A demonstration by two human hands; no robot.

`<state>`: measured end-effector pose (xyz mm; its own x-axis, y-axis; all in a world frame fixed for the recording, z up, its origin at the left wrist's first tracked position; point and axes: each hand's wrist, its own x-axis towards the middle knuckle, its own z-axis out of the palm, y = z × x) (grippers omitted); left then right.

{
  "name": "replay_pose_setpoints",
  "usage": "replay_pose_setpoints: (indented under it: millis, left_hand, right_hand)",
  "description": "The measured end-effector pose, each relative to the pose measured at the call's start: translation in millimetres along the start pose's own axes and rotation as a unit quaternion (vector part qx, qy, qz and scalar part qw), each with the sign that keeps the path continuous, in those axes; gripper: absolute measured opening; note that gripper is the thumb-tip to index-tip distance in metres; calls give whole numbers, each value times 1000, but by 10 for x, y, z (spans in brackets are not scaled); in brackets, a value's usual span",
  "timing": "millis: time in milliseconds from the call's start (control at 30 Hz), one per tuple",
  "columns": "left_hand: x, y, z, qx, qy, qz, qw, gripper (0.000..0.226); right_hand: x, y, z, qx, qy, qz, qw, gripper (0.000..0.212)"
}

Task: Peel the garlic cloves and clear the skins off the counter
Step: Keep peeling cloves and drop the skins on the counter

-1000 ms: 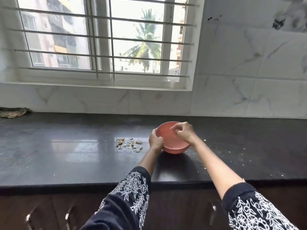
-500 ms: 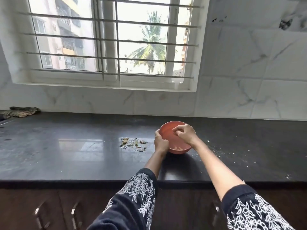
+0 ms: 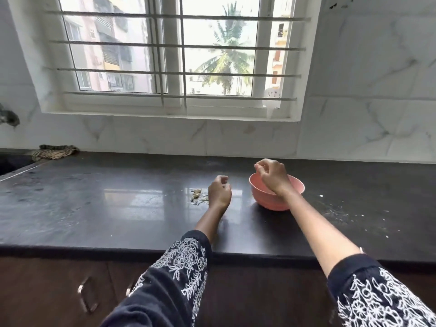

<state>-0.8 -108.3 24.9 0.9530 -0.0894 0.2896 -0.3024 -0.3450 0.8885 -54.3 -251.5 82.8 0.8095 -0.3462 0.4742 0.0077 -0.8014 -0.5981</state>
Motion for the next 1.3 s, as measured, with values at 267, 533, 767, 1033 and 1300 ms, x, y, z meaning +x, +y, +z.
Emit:
replay_pose_setpoints:
  millis: [267, 533, 767, 1033, 1300]
  left_hand:
    - [320, -611, -606, 157, 64, -29, 985, 17]
    - [510, -698, -661, 85, 29, -27, 996, 10]
    - [637, -768, -629, 77, 70, -58, 993, 19]
    - [633, -797, -637, 89, 30, -42, 995, 16]
    - [600, -802, -664, 104, 19, -25, 994, 18]
  right_hand:
    - [91, -389, 610, -43, -45, -102, 993, 22]
    - [141, -569, 1363, -25, -186, -137, 973, 20]
    - [368, -598, 1592, -109, -247, -150, 951, 25]
    - [348, -507, 1611, -127, -267, -132, 946, 27]
    - [305, -492, 1660, -156, -213, -150, 953, 31]
